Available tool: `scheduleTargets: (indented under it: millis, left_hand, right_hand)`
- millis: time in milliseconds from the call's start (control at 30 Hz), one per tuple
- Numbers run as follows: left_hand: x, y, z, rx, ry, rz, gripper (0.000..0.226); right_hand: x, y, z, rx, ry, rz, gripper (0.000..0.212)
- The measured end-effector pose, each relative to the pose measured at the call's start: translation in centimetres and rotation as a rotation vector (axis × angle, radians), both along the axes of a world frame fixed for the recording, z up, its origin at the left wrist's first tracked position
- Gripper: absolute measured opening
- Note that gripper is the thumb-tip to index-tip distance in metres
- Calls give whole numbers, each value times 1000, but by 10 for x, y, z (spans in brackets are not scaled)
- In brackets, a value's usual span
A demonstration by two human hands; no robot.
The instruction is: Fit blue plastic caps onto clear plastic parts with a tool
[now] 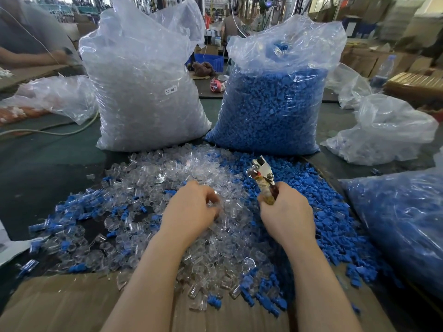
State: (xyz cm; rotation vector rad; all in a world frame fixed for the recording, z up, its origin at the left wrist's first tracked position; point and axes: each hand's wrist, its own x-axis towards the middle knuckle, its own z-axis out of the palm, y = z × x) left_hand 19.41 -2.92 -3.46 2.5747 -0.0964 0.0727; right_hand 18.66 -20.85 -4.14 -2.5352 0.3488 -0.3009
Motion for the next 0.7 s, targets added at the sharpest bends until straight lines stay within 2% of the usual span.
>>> scheduleTargets:
  millis: [167, 233, 333, 467, 567, 700]
  left_hand:
    - [0, -3, 3, -293, -19, 80, 19]
    - [-1, -7, 5, -357, -53, 111, 20]
    - [-2, -15, 9, -386, -117, 102, 23]
    - [-5, -28, 12, -414, -159, 26, 20]
    - [-7, -32, 14, -465, -125, 30, 20]
    - [-9, -33, 21, -766, 65, 36, 11]
  right_hand:
    - [1, 1, 2, 277, -115, 110, 10]
    - [-1, 3, 4, 400, -169, 160, 6]
    - [-3, 9, 8, 565, -256, 231, 13]
    - [-4, 17, 8, 573, -309, 253, 12]
    - [-4, 17, 7, 580, -313, 238, 10]
    - [-3, 16, 6, 594, -334, 209, 13]
